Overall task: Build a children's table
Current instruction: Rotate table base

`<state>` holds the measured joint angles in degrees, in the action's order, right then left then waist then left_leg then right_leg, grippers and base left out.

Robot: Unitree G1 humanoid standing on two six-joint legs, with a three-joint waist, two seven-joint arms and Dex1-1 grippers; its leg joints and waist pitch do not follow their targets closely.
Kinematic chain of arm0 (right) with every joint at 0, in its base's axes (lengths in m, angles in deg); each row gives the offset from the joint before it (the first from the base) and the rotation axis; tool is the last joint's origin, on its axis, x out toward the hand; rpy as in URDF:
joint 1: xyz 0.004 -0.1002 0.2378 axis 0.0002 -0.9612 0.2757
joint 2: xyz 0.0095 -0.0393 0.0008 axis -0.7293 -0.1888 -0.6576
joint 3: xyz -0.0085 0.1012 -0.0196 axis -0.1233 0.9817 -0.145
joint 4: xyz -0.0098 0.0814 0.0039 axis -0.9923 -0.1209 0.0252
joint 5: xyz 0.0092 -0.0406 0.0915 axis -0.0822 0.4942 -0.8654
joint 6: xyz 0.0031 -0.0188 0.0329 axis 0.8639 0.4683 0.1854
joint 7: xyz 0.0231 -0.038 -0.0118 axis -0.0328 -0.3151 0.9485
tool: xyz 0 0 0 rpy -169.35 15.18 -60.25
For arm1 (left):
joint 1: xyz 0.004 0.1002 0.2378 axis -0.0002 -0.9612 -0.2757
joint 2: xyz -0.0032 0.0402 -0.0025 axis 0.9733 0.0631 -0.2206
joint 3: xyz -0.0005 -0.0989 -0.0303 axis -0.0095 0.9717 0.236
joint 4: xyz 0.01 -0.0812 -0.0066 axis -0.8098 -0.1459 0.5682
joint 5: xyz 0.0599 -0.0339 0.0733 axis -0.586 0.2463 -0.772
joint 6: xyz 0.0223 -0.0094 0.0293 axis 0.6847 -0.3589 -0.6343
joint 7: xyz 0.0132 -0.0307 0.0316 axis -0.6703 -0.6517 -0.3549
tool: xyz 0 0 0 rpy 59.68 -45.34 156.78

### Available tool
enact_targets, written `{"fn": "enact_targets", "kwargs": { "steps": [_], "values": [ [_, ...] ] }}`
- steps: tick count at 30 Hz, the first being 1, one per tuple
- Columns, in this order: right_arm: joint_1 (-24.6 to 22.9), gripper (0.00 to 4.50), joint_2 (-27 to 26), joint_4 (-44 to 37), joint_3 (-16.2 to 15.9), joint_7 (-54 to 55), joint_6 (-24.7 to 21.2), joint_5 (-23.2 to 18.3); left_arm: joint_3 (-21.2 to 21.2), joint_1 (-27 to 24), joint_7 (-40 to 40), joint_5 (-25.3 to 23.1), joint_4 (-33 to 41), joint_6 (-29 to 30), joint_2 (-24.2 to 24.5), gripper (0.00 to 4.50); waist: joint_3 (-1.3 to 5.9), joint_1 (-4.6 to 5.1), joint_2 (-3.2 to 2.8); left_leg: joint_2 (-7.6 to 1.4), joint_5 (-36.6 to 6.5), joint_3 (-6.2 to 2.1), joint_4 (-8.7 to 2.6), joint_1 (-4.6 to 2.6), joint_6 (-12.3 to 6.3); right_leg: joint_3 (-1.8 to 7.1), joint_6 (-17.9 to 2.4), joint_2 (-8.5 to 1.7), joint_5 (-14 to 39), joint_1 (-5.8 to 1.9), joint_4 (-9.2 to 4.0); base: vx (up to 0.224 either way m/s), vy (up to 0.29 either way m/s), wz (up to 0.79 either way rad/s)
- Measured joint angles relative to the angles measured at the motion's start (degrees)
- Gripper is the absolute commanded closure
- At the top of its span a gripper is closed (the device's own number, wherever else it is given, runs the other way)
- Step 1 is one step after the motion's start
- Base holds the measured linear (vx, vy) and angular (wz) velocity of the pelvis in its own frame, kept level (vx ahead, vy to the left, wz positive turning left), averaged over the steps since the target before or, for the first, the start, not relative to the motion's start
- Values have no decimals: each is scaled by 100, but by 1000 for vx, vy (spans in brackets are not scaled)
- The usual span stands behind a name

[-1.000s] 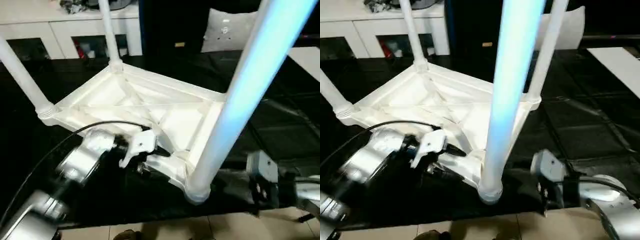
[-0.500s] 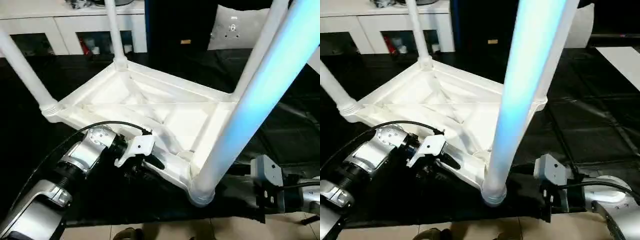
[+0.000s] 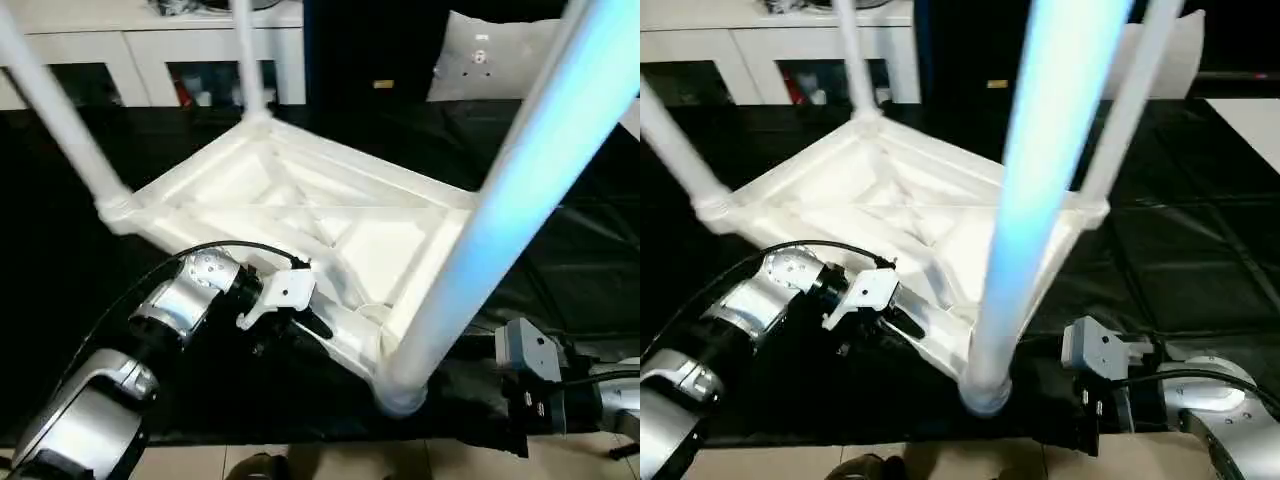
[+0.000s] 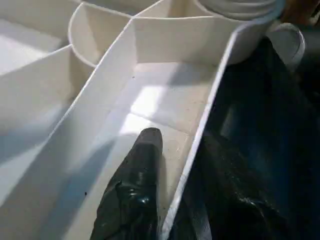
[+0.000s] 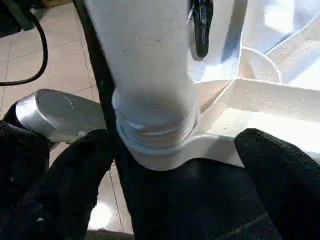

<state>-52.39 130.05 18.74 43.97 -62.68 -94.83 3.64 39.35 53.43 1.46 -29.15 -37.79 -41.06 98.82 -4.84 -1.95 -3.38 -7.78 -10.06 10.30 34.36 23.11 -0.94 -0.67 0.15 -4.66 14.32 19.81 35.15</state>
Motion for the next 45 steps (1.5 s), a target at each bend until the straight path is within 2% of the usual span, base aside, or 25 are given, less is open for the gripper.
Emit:
{"fn": "enact_targets", "kwargs": {
  "steps": [7, 10, 11, 15, 18, 20, 24, 28, 29, 31, 34, 35, 39, 45],
  "values": [
    [159, 0, -101, 130, 3, 62, 186, 10, -32, 45, 23, -117, 66, 539, -29, 371, 32, 4, -47, 0, 0, 42, -6, -5, -3, 1, 0, -23, 0, 0, -3, 0, 0, 0],
    [344, 0, -255, 270, 104, 201, 264, 7, 46, -35, -491, -216, 288, 1050, -122, 372, 50, 35, -75, 0, 1, 79, -7, -15, -7, -13, -13, -57, -9, 11, 2, 0, 0, 0],
    [371, 0, -269, 287, 141, 216, 292, 6, 89, -67, -721, -224, 353, 1198, -187, 372, 54, 61, -82, 0, 2, 88, -6, -18, -11, -14, -19, -63, -12, 14, 2, 0, 0, 0],
    [314, 0, -251, 390, 213, 223, 387, 8, 497, -391, -1497, -233, 925, 1938, -44, 374, 49, 329, -9, -19, 2, 97, -9, -28, -11, -26, -20, -65, -18, 36, -3, 0, 0, 0],
    [270, 0, -227, 520, 251, 203, 447, 15, 710, -658, -1778, -272, 1400, 2305, 166, 375, 48, 399, 25, -25, 1, 96, -16, -5, -8, -26, -16, -65, -39, 95, -2, 0, 0, 0],
    [275, 0, -226, 521, 250, 195, 460, 16, 750, -690, -1877, -280, 1475, 2395, 184, 376, 48, 395, 25, -25, 1, 96, -18, -4, -8, -25, -17, -64, -46, 102, -2, 0, 0, 0],
    [324, 0, -228, 524, 241, 188, 484, 27, 812, -1083, -2057, -290, 2236, 2734, 226, 379, 42, 368, 35, -25, 0, 102, -30, -2, -8, -22, -17, -65, -46, 107, -17, 0, 0, 0],
    [381, 0, -287, 524, 217, 204, 487, 34, 799, -1357, -2122, -310, 2696, 2672, 241, 380, 35, 295, 45, -25, -4, 110, -47, 1, -9, -23, -17, -65, -45, 113, -25, 0, 0, 0],
    [401, 0, -303, 522, 180, 208, 487, 34, 821, -1374, -2122, -254, 2700, 2662, 178, 345, 34, 276, 46, -25, -2, 110, -51, 1, -12, -24, -16, -65, -45, 115, -25, 0, 0, 0],
    [423, 0, -363, 514, 95, 223, 487, 34, 902, -1384, -2046, -50, 2669, 2665, 90, 311, 28, 228, 56, -25, 9, 112, -54, 9, -30, -24, -16, -65, -45, 125, -25, 0, 0, 0],
    [440, 0, -383, 514, 39, 237, 487, 35, 898, -1385, -1924, 133, 2668, 2593, 38, 308, 14, 161, 77, -25, 9, 115, -54, 11, -31, -24, -17, -66, -45, 127, -26, 0, 0, 0],
    [442, 0, -381, 514, 39, 221, 487, 35, 895, -1386, -1897, 133, 2668, 2522, 63, 297, 10, 156, 84, -25, 9, 115, -54, 11, -31, -24, -16, -66, -45, 127, -25, 0, 0, 0],
    [453, 0, -375, 523, 39, 184, 486, 35, 829, -1295, -1661, 127, 2578, 2299, 105, 297, 7, 156, 89, -25, 6, 117, -52, 10, -25, -22, -17, -67, -45, 125, -25, 0, 0, 0],
    [469, 0, -334, 523, 39, 157, 477, 32, 612, -901, -1336, 125, 1937, 1920, -131, 297, 8, 144, 87, -25, 6, 119, -51, 8, -24, -22, -17, -68, -46, 123, -24, 0, 0, 0]
  ]
}}
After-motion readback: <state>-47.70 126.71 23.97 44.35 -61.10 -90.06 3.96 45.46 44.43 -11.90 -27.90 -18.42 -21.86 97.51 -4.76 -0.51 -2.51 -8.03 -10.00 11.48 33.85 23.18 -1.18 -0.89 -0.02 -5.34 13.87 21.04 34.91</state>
